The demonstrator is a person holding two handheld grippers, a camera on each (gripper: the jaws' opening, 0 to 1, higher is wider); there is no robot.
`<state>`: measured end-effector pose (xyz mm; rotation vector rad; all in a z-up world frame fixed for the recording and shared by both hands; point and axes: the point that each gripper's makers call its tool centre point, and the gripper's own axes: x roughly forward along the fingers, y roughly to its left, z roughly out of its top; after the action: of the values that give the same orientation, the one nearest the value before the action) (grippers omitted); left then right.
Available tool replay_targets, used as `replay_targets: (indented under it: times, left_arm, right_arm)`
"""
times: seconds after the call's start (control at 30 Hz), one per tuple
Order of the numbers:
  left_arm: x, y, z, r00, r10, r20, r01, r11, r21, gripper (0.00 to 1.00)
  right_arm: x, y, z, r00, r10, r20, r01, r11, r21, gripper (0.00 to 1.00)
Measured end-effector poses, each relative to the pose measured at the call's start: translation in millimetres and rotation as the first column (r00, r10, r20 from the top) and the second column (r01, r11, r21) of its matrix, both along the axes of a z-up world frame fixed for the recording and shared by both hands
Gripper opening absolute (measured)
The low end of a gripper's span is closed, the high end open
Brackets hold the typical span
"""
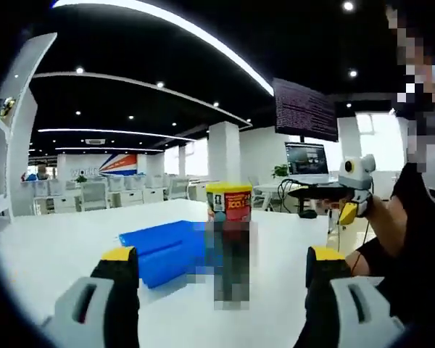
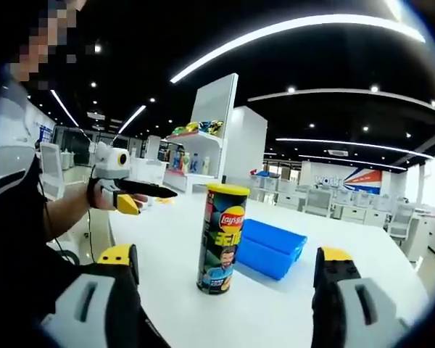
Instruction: Open the lid of the chip container on the table, take out the chips, place them into the box in front of the container, and close the lid
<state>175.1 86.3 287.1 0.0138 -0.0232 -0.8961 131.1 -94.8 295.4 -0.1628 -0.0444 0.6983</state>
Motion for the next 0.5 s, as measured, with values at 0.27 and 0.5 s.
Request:
replay_targets:
  times: [0.27, 0.5]
  left_arm:
    - [26.0, -44, -13.7, 0.995, -0.097, 0.016, 0.097, 0.995, -0.023, 0.95]
    - [55.7, -73, -42.8, 0.996, -0.088, -0.006, 0.088, 0.996, -0.021, 0.95]
  right_arm:
    - [0, -6, 4.1, 1.0, -0.003, 0.0, 0.003, 1.0, 0.016, 0.96]
    - [2, -7, 2.8, 1.0, -0.007, 0.001, 0.007, 1.0, 0.011, 0.96]
